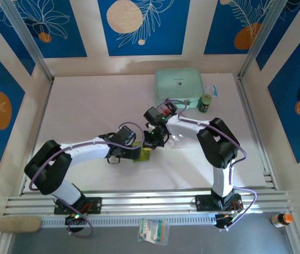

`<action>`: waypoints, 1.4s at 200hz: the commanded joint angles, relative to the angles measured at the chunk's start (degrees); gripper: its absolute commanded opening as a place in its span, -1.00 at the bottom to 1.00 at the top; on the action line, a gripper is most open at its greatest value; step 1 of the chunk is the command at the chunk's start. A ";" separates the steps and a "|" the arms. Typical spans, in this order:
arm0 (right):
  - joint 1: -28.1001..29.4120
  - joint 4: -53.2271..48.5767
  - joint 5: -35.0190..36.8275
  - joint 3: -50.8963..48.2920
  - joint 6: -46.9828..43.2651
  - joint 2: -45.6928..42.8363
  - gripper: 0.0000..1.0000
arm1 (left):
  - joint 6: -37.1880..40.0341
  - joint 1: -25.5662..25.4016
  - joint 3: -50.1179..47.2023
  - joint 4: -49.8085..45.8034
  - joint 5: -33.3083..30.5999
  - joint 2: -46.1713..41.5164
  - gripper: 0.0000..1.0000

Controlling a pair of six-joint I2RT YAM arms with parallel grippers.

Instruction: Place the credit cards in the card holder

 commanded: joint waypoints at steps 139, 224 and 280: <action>0.87 2.87 0.39 -9.50 3.66 1.89 -1.00 | 0.81 0.49 -2.08 -1.76 -1.87 0.79 1.00; 1.09 0.34 -1.31 -4.35 3.05 -1.28 -0.85 | 0.63 0.47 -1.83 -1.96 -2.09 -0.10 1.00; 1.96 0.59 -1.91 -4.54 4.36 -5.49 -0.64 | 0.69 0.42 -1.43 -1.64 -2.14 -1.33 1.00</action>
